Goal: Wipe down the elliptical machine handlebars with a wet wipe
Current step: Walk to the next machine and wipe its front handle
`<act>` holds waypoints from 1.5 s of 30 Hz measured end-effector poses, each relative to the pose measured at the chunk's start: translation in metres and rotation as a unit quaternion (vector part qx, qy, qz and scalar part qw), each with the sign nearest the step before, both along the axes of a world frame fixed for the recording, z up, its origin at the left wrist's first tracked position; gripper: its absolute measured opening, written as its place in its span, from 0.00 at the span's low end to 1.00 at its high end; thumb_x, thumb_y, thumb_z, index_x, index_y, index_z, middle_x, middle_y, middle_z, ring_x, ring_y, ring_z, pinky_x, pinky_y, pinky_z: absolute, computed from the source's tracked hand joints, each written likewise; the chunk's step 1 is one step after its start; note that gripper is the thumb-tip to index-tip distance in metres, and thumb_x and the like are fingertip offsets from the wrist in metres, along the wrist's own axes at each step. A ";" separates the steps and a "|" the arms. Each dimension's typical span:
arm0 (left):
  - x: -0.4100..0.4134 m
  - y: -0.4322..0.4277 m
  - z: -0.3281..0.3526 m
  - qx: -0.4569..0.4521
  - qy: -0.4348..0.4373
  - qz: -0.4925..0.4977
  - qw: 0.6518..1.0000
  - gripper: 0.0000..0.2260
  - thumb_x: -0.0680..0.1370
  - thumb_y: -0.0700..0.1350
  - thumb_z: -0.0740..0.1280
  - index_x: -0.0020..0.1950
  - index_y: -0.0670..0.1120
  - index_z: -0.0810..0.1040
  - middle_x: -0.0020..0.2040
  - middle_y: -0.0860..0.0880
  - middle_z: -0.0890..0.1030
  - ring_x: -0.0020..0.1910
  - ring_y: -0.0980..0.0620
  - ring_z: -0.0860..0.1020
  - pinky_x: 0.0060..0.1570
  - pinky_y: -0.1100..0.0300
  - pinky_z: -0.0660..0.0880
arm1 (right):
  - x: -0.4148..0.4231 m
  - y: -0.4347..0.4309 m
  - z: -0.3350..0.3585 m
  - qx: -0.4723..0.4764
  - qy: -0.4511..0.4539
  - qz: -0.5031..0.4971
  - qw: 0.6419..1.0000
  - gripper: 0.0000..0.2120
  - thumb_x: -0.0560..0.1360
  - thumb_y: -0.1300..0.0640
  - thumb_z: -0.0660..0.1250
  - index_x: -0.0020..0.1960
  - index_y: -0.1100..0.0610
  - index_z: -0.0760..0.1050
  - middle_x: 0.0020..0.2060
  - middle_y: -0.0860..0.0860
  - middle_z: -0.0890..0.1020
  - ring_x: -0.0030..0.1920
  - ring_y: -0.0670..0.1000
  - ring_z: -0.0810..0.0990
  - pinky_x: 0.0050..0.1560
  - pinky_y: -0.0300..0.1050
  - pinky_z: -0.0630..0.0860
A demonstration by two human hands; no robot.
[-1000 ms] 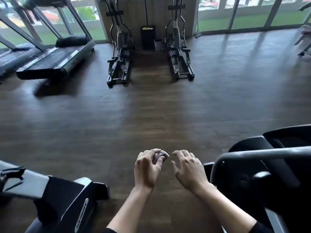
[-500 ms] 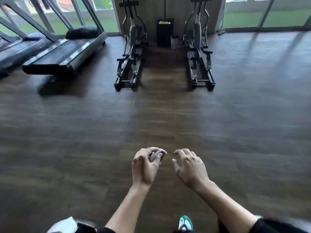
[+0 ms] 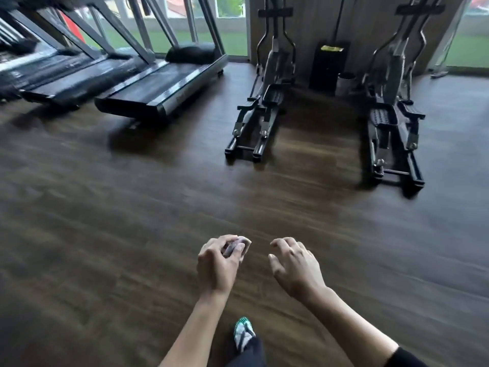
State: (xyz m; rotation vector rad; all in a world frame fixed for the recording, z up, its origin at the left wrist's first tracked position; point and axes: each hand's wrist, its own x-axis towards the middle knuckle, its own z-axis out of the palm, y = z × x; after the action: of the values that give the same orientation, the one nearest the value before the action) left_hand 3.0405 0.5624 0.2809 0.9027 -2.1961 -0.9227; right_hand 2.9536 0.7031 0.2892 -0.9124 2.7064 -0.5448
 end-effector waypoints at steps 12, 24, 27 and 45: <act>-0.261 -0.247 0.012 -0.003 -0.019 -0.021 1.000 0.07 0.69 0.43 0.76 0.45 0.51 0.84 0.40 0.53 0.81 0.40 0.50 0.80 0.43 0.63 0.72 | -0.256 -0.250 0.012 -0.030 0.018 -0.018 0.999 0.15 0.78 0.48 0.59 0.64 0.50 0.72 0.62 0.47 0.76 0.61 0.52 0.73 0.60 0.47 0.69; -0.536 -0.483 0.040 -0.006 0.009 0.018 1.000 0.08 0.69 0.43 0.76 0.43 0.55 0.84 0.36 0.59 0.77 0.38 0.54 0.78 0.43 0.59 0.75 | -0.547 -0.493 0.036 -0.030 0.055 0.058 0.996 0.16 0.78 0.47 0.57 0.64 0.49 0.71 0.59 0.47 0.77 0.60 0.51 0.74 0.59 0.46 0.68; -0.589 -0.547 0.044 0.008 0.020 0.042 0.999 0.11 0.70 0.45 0.76 0.41 0.62 0.81 0.36 0.59 0.78 0.39 0.53 0.79 0.44 0.57 0.77 | -0.605 -0.563 0.040 -0.038 0.050 0.078 0.995 0.16 0.78 0.47 0.58 0.63 0.49 0.72 0.57 0.47 0.78 0.58 0.52 0.75 0.58 0.47 0.69; -0.914 -0.971 0.042 0.006 -0.016 -0.002 1.000 0.06 0.70 0.47 0.76 0.44 0.54 0.83 0.39 0.57 0.79 0.39 0.51 0.78 0.44 0.58 0.74 | -0.920 -0.982 0.037 -0.050 0.027 -0.004 0.998 0.22 0.74 0.45 0.52 0.62 0.52 0.73 0.57 0.50 0.79 0.58 0.54 0.76 0.58 0.49 0.72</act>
State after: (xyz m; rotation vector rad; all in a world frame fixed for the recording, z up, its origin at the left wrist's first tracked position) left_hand 2.1269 -0.4090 0.3232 0.9263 -2.2216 -0.9306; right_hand 2.0332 -0.2794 0.3267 -0.9551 2.7525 -0.6730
